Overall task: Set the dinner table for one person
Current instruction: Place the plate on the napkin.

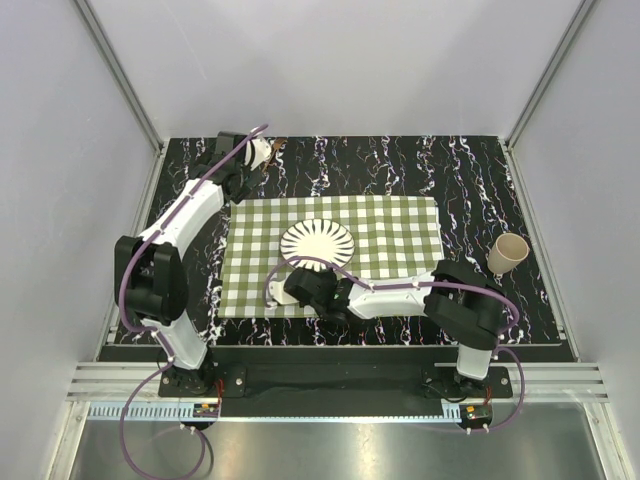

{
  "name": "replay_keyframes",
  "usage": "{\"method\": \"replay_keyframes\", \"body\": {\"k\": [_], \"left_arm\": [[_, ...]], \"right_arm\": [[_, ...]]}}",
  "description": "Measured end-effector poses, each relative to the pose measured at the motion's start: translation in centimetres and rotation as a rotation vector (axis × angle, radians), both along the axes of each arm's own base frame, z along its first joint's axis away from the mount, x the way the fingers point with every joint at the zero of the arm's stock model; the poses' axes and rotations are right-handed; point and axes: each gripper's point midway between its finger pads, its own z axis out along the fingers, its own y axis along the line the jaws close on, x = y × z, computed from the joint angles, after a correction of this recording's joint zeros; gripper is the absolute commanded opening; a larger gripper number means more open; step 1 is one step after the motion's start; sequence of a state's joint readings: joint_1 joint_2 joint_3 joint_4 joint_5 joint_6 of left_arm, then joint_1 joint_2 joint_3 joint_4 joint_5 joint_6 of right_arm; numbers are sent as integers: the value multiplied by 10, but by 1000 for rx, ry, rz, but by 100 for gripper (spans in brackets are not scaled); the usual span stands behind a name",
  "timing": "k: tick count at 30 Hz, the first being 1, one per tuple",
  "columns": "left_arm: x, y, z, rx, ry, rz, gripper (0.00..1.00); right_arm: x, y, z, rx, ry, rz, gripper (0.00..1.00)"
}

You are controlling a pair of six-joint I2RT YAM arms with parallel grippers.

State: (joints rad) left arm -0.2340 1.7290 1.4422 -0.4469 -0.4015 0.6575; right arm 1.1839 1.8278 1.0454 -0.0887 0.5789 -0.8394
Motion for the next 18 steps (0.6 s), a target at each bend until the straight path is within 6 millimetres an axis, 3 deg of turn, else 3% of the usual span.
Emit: {"method": "replay_keyframes", "body": {"k": [18], "left_arm": [[-1, 1, 11, 0, -23, -5, 99]], "right_arm": [[-24, -30, -11, -8, 111, -35, 0]]}}
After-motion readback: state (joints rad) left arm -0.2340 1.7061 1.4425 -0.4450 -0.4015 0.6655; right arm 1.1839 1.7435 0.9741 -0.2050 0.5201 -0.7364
